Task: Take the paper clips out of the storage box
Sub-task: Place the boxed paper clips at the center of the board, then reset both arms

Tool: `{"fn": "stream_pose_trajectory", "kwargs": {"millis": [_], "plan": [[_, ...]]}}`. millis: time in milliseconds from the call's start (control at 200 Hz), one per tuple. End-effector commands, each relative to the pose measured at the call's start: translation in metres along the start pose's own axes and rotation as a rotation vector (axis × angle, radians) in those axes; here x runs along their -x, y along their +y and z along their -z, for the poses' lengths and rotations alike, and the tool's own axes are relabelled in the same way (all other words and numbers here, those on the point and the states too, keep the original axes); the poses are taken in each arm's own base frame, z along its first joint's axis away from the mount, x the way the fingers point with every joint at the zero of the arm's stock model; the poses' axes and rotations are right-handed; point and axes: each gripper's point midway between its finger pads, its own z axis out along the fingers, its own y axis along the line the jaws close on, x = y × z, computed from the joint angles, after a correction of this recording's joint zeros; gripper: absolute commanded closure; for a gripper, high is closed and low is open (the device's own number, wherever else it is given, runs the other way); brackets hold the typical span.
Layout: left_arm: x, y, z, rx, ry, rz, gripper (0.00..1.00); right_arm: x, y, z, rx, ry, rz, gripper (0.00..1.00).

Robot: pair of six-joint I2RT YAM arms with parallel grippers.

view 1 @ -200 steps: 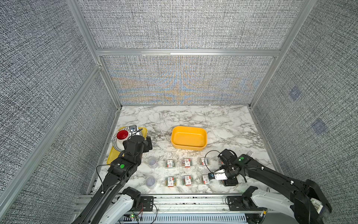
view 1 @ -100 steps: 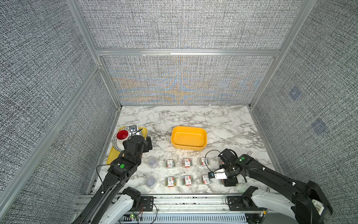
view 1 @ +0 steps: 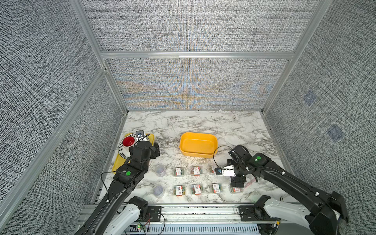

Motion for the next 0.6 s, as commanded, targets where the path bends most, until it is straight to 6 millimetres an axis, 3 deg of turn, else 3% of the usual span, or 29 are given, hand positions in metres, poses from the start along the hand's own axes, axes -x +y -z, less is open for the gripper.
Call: {"fn": "stream_pose_trajectory", "kwargs": {"millis": [0,215,360,465,596], "plan": [[0.007,0.005,0.005,0.023,-0.015,-0.015,0.07,0.018,-0.007,0.025,-0.015,-0.069,-0.043,0.01],[0.020,0.006,0.011,0.027,-0.038,-0.003,0.07,0.073,-0.056,0.081,-0.189,-0.331,-0.176,0.01],[0.026,0.002,0.010,0.014,-0.040,0.027,0.07,0.092,-0.098,0.108,-0.344,-0.495,-0.381,0.01],[0.028,0.000,0.008,0.011,-0.038,0.047,0.07,0.083,-0.135,0.123,-0.479,-0.568,-0.594,0.01],[0.024,0.001,0.002,0.028,-0.041,0.069,0.06,0.043,-0.181,0.146,-0.701,-0.650,-0.883,0.01]]}}
